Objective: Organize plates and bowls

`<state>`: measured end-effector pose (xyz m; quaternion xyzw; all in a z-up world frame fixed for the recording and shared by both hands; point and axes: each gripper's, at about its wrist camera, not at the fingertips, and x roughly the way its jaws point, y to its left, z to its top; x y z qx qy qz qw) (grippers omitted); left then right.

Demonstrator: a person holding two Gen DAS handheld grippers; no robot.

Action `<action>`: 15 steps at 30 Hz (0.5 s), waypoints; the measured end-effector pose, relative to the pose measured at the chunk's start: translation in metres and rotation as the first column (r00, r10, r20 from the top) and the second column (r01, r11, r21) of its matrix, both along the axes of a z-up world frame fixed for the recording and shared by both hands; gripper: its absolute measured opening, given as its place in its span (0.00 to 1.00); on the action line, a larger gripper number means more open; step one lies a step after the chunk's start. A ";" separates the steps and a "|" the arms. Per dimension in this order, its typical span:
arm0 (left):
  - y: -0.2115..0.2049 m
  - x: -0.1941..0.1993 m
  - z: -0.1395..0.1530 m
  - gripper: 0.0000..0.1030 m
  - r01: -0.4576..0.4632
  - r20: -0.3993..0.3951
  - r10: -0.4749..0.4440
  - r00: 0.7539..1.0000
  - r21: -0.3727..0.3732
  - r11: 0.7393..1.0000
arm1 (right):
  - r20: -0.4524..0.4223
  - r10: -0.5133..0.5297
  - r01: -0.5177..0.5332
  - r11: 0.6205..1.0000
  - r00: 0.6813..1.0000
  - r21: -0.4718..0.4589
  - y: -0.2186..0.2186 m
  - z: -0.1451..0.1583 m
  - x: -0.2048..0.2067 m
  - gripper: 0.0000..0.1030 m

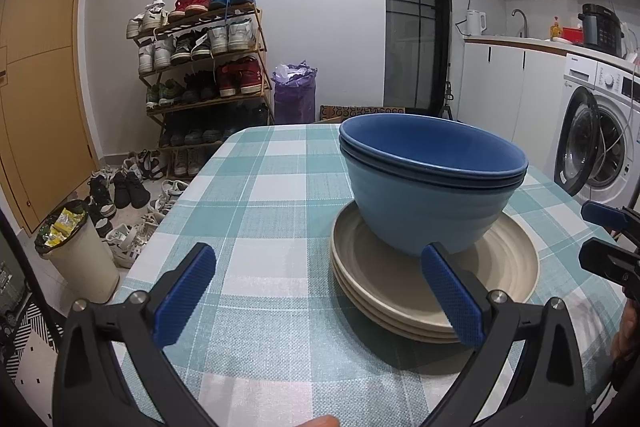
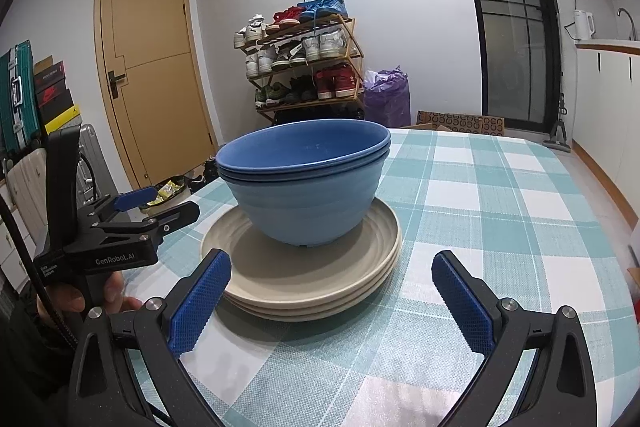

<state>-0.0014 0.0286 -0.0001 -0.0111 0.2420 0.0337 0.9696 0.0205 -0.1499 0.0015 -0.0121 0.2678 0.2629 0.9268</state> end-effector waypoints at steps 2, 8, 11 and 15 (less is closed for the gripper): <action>-0.001 0.000 0.000 1.00 0.001 0.000 -0.001 1.000 0.007 1.000 | 0.004 -0.003 0.003 1.000 1.000 -0.002 0.000 0.000 0.000 0.99; 0.000 0.001 0.000 1.00 0.000 0.003 0.000 1.000 0.009 1.000 | 0.012 0.002 -0.002 1.000 1.000 0.000 0.000 0.000 -0.002 0.99; -0.001 0.001 0.000 1.00 -0.004 0.003 0.004 1.000 0.009 1.000 | 0.012 0.000 0.000 1.000 1.000 -0.001 0.001 0.000 -0.002 0.99; -0.001 0.000 0.000 1.00 -0.006 0.007 0.006 1.000 0.016 1.000 | 0.015 -0.001 0.001 1.000 1.000 0.002 0.000 0.000 -0.002 0.99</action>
